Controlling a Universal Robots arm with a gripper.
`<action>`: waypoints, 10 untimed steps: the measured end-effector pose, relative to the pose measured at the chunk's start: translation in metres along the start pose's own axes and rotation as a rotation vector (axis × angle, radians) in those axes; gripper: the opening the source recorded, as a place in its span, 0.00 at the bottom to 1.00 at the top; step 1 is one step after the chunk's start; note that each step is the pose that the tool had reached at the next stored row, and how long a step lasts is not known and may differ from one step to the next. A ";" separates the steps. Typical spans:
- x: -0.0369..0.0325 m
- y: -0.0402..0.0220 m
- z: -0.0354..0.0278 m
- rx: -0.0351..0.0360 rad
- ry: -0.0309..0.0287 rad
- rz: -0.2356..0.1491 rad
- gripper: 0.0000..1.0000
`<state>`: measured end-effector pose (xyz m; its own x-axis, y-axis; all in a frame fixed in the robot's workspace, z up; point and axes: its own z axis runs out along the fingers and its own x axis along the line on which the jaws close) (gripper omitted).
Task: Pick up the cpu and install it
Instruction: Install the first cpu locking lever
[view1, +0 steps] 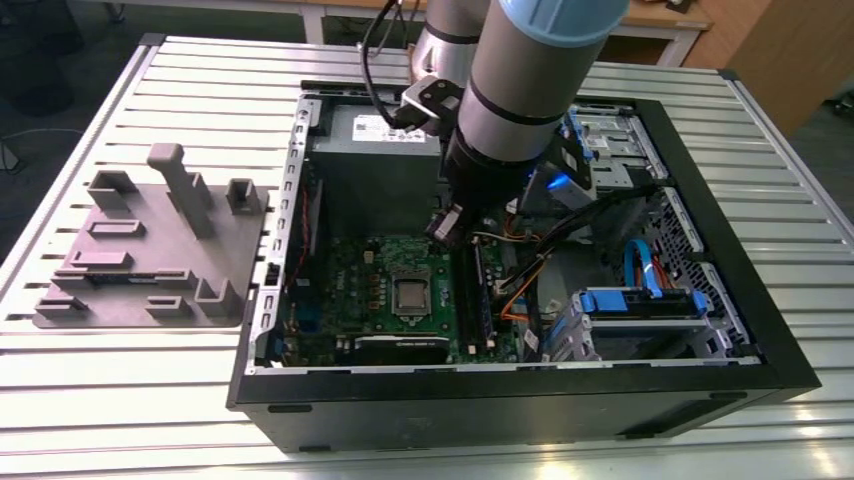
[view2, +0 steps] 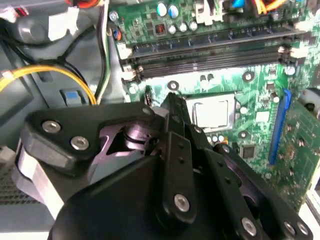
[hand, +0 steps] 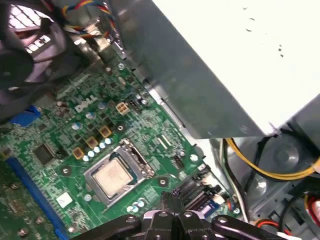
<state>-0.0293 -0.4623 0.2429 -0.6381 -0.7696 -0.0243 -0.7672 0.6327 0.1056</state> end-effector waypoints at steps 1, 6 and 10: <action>-0.0019 -0.0004 0.0000 0.0005 0.0007 0.000 0.10; -0.0110 0.0048 0.0014 0.0018 0.0023 0.000 0.10; -0.0130 0.0075 0.0031 0.0018 0.0021 0.000 0.10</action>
<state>-0.0269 -0.4473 0.2410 -0.6381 -0.7697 -0.0221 -0.7671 0.6330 0.1038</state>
